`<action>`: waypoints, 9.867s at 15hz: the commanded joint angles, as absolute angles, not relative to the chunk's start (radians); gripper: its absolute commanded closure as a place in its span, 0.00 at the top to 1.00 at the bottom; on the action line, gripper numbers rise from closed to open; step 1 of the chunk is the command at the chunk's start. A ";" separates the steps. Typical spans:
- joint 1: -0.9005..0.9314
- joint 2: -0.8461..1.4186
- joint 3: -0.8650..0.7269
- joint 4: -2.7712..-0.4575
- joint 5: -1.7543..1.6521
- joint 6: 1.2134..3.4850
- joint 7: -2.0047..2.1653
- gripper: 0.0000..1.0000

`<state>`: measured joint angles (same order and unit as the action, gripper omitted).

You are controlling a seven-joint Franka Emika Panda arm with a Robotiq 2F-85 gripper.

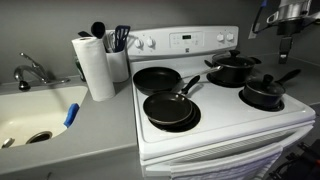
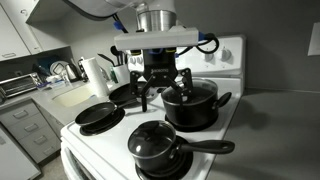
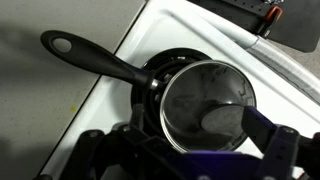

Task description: Uncover the pot and put it on the stove

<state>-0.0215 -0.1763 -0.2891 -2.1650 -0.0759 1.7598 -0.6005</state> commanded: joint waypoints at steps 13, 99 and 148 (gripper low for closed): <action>-0.094 0.063 -0.205 -1.929 -0.103 1.916 -0.726 1.00; -0.194 0.309 -0.070 -1.706 0.112 2.032 -0.578 1.00; -0.134 0.290 -0.037 -1.575 -0.013 1.940 -0.576 0.14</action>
<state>-0.1397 0.2985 -0.0552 -1.6056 -0.0044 1.9765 -0.5712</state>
